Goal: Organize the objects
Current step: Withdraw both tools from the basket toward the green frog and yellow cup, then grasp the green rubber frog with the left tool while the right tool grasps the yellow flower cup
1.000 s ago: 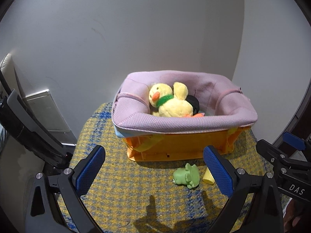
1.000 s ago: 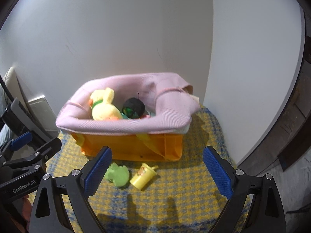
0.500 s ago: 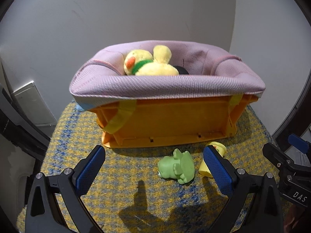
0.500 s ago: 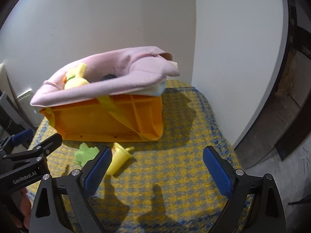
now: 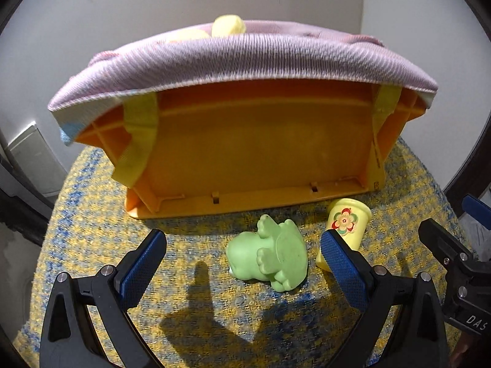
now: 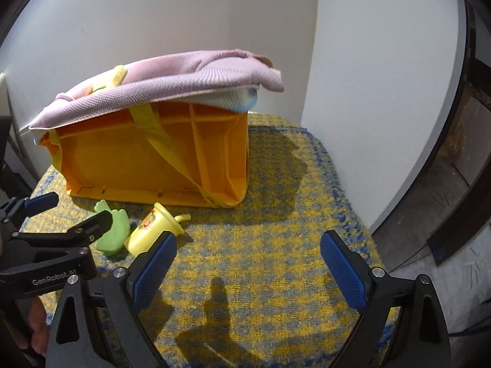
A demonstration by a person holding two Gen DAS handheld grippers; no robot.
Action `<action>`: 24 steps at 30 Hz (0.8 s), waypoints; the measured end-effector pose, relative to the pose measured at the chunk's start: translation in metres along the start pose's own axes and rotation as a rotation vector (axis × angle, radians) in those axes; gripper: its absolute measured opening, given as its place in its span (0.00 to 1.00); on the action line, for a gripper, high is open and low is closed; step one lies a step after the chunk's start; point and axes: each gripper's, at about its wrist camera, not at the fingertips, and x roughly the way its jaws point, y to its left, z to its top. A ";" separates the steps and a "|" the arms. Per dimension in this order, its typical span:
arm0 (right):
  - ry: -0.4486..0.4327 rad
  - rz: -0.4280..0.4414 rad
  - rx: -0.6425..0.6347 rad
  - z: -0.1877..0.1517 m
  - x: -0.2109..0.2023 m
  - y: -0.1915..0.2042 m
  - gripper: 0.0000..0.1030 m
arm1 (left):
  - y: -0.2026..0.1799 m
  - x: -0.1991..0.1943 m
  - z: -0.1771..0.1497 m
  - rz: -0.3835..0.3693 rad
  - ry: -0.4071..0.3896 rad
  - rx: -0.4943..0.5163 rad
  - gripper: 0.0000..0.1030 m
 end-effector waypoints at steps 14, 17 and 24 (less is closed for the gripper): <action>0.036 0.050 0.039 -0.005 0.019 -0.004 0.92 | -0.005 0.029 -0.007 -0.022 0.088 0.013 0.96; 0.041 0.060 0.047 -0.006 0.022 -0.004 0.92 | -0.005 0.033 -0.008 -0.026 0.102 0.008 0.87; 0.048 0.068 0.060 -0.005 0.030 -0.004 0.92 | -0.016 0.035 -0.011 -0.053 0.106 0.057 0.63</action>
